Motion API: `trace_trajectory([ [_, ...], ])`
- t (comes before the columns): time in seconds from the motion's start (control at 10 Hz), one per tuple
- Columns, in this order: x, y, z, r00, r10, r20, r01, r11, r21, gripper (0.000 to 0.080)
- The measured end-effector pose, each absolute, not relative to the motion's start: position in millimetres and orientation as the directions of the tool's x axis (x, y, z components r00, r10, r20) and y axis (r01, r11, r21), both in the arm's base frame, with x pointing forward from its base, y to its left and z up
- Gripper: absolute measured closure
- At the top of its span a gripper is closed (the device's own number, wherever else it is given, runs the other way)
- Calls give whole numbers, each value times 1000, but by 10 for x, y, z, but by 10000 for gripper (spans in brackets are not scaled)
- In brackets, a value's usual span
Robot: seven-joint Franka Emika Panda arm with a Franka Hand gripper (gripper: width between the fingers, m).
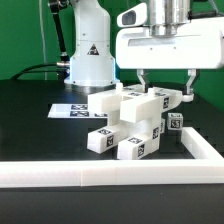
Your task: Assemble chair
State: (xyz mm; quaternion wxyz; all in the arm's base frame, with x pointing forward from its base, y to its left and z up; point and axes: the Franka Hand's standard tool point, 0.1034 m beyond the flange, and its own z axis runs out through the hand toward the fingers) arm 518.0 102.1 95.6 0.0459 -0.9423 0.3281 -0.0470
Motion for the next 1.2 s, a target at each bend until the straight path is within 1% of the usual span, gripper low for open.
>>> trace_trajectory([
  [0.1,5214,938,937,781,-622,63,-612,-781,-121,150],
  [1.2,5224,908,938,780,-622,66,-613,-781,-121,150],
])
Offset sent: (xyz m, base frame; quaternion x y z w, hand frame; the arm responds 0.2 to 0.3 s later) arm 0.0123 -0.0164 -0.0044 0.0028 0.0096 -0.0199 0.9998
